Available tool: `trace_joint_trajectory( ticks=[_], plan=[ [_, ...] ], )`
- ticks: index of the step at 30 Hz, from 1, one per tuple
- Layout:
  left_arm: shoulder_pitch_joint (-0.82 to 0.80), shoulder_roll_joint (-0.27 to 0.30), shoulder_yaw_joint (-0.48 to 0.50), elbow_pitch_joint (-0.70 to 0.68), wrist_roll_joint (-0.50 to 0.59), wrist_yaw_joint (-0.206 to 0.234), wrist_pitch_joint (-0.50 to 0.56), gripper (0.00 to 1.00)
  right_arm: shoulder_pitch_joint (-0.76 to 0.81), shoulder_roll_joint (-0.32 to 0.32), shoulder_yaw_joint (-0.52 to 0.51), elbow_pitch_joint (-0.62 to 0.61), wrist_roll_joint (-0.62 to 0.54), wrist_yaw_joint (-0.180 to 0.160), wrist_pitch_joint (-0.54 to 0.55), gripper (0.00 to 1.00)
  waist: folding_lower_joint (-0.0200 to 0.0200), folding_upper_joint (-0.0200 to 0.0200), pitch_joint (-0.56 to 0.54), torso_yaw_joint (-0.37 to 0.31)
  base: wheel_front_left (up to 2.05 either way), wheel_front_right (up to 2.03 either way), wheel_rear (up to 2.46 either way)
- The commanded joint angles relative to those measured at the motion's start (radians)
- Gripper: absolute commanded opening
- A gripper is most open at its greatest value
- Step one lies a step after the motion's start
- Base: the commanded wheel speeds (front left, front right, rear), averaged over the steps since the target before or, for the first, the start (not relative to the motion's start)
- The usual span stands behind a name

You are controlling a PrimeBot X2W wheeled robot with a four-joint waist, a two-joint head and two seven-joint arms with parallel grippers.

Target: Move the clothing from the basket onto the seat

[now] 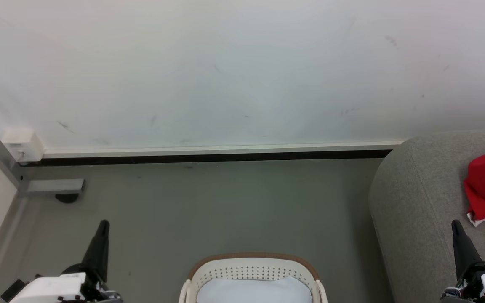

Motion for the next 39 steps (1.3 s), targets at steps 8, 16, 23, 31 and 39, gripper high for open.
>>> trace_joint_trajectory(
  ticks=[8,16,23,31,39],
  plan=[
    [-0.008,0.002,0.003,-0.003,-0.012,-0.004,0.004,0.0,-0.009,-0.007,0.003,-0.004,0.006,-0.002,-0.004,0.0,0.0,0.0,0.0,0.0,0.0,0.0,0.0],
    [-0.008,0.002,0.003,-0.003,-0.012,-0.004,0.004,0.0,-0.009,-0.009,0.005,-0.004,0.009,-0.002,-0.005,0.0,0.0,0.0,0.0,0.0,0.0,0.0,0.0],
    [-0.008,0.002,0.003,-0.003,-0.012,-0.004,0.004,0.0,-0.009,-0.01,0.007,-0.004,0.01,-0.002,-0.007,0.0,0.0,0.0,0.0,0.0,0.0,0.0,0.0],
    [-0.008,0.002,0.003,-0.003,-0.012,-0.004,0.004,0.0,-0.008,-0.012,0.009,-0.004,0.013,-0.002,-0.008,0.0,0.0,0.0,0.0,0.0,0.0,0.0,0.0],
    [-0.008,0.002,0.003,-0.003,-0.012,-0.004,0.004,0.0,-0.008,-0.014,0.011,-0.004,0.016,-0.002,-0.01,0.0,0.0,0.0,0.0,0.0,0.0,0.0,0.0]
  ],
)
